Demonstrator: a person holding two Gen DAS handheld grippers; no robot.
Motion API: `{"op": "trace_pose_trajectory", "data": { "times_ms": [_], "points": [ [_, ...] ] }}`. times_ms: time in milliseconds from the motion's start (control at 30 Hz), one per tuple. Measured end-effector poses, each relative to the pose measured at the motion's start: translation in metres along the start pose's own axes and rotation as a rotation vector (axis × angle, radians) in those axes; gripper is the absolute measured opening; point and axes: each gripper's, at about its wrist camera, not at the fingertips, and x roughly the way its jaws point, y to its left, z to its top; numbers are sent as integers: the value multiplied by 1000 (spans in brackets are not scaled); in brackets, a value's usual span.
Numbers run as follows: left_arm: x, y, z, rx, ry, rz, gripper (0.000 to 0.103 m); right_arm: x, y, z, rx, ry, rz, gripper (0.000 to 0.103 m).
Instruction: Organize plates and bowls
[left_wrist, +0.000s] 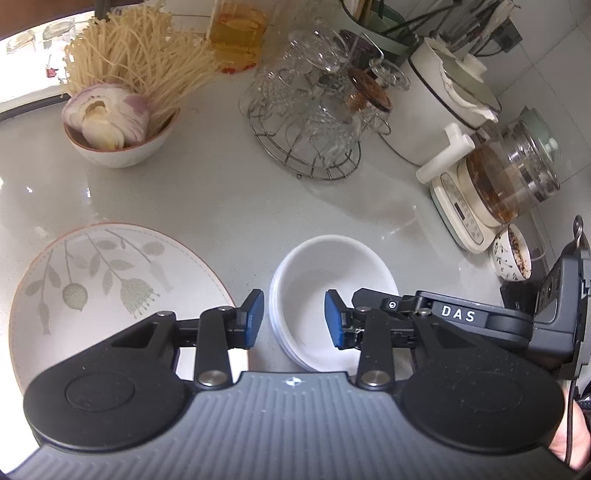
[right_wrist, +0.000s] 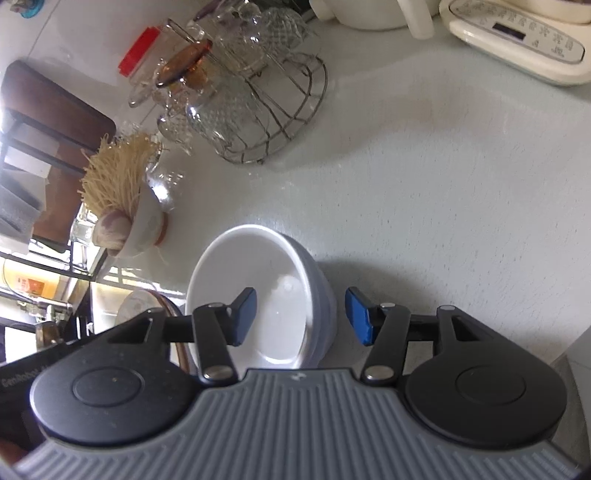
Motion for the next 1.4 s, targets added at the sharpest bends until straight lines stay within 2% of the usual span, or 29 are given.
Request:
{"op": "trace_pose_trajectory", "data": {
  "times_ms": [133,300,467,667,900,1133,1400],
  "points": [
    [3,-5,-2,14,0,0,41,2,-4,-1,19,17,4,39],
    [5,-3,-2,0,0,0,41,4,-8,-1,52,27,17,36],
    [7,-3,-3,-3,5,-10,42,3,-13,-1,83,36,14,23],
    [9,-4,-2,-2,8,-13,44,-1,-17,-1,92,25,9,22],
    [18,-7,1,0,36,-2,58,-12,-27,-1,117,-11,-1,22],
    [32,-21,4,52,68,-18,60,-25,-44,-3,165,-45,-18,22],
    [58,-29,9,54,130,-74,61,-35,-59,-8,207,-67,-28,22]
  ]
}}
